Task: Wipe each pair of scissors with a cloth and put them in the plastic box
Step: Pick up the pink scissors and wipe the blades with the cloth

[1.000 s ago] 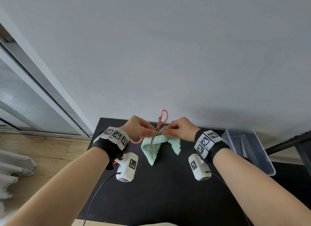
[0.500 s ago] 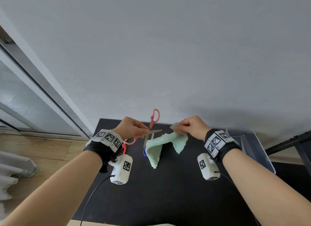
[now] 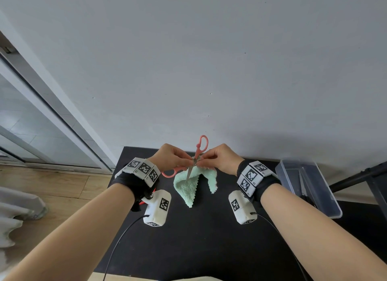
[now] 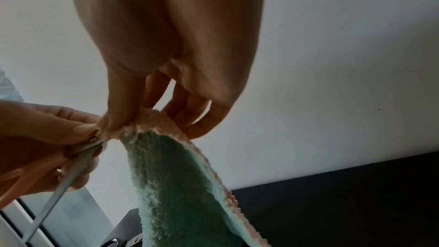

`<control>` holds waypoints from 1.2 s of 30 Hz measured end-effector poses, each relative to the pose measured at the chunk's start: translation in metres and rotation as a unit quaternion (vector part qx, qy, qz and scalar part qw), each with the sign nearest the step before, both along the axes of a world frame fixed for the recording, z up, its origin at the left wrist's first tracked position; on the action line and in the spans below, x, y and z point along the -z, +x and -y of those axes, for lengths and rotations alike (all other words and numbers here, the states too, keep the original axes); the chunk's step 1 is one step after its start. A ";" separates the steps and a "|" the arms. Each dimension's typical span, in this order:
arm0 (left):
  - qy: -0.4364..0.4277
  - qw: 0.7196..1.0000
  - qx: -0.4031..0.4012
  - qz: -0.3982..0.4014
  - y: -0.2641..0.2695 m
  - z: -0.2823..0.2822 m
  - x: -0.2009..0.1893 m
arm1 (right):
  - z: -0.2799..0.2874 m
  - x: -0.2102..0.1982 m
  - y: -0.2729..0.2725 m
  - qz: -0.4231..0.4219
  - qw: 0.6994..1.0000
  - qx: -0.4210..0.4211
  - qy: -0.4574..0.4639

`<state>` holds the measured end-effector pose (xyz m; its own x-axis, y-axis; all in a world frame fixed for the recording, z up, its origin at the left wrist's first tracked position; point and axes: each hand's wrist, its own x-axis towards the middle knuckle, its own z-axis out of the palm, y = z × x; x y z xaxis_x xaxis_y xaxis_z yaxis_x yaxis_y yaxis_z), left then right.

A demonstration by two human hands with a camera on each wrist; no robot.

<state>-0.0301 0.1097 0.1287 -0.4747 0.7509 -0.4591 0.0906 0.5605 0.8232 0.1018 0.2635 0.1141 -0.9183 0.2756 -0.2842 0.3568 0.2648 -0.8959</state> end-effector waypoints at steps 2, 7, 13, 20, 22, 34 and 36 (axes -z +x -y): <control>0.002 1.000 0.006 -0.002 0.001 0.000 0.000 | 0.001 0.000 -0.001 0.002 1.000 -0.003 0.007; 0.003 1.000 0.016 -0.019 0.003 -0.001 -0.001 | 0.000 -0.001 -0.001 0.019 0.998 -0.019 0.058; 0.003 0.999 0.015 -0.028 0.004 -0.004 -0.001 | -0.009 -0.005 0.005 0.043 0.996 -0.026 0.079; -0.008 1.000 0.012 -0.020 0.006 0.000 0.001 | -0.014 -0.001 0.016 0.052 0.996 -0.015 0.073; -0.008 1.000 0.014 -0.021 0.006 0.000 0.002 | -0.015 0.000 0.016 0.053 0.996 -0.010 0.073; -0.018 1.000 -0.022 0.003 0.007 0.007 0.001 | -0.019 0.011 0.026 0.014 0.997 0.067 0.038; -0.011 0.998 -0.045 0.041 0.009 0.008 -0.002 | -0.018 0.013 0.027 0.011 0.997 0.075 0.032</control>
<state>-0.0211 0.1016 0.1309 -0.4998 0.6959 -0.5157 -0.0283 0.5819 0.8127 0.1291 0.2817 0.1011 -0.8590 0.4273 -0.2819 0.4164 0.2627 -0.8704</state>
